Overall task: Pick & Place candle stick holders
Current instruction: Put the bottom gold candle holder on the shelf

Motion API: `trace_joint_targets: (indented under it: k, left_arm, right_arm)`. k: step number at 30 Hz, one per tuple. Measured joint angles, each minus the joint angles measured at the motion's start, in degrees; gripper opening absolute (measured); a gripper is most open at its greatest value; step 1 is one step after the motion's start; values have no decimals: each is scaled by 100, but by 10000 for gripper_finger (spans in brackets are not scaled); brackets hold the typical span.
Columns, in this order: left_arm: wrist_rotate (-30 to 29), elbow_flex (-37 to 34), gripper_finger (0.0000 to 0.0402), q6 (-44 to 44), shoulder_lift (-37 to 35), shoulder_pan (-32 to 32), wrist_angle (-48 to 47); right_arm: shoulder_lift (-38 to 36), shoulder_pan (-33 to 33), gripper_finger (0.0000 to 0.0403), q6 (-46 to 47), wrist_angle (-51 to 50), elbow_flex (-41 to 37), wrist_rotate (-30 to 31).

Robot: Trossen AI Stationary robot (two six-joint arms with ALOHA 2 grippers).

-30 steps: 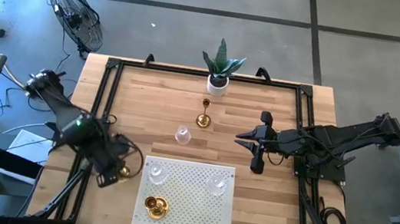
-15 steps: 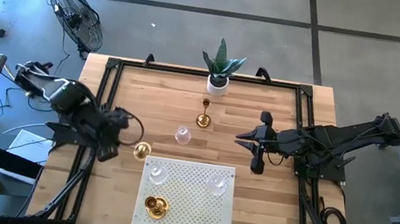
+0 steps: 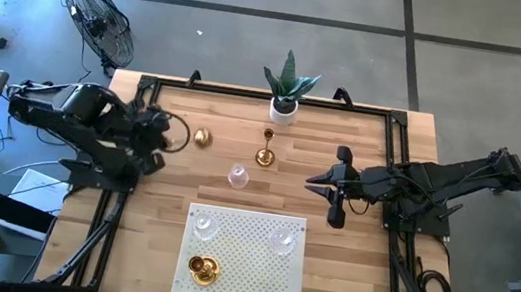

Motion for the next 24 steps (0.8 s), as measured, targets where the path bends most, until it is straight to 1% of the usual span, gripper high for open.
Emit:
trace_joint_targets:
  k: [2, 6, 9, 11, 13, 17, 21, 24]
  left_arm:
    - [-366, 60, 5, 190, -2, 148, 12]
    - [-727, 152, 5, 423, 20, 347, 19]
    - [-1065, 270, 5, 456, 29, 369, 71]
    - [-1295, 356, 5, 502, 21, 369, 256]
    - [-1415, 429, 5, 722, 20, 369, 662]
    - [-1212, 466, 5, 1569, 22, 366, 1683]
    - [-995, 466, 5, 2358, 31, 366, 2684]
    - [-833, 468, 9, 2835, 66, 366, 3366]
  right_arm:
    - [0, -39, 55, 35, 2, 0, -2]
    - [0, -102, 57, 61, 63, 0, -2]
    - [0, -113, 56, 1, 388, 0, 50]
    - [-3, -113, 55, -150, 623, 0, 145]
    - [-4, -111, 53, -236, 809, 0, 253]
    - [-4, -111, 51, -238, 978, 0, 521]
    - [-4, -111, 52, -275, 1002, 0, 489]
    - [-4, -109, 50, -538, 1031, 0, 439]
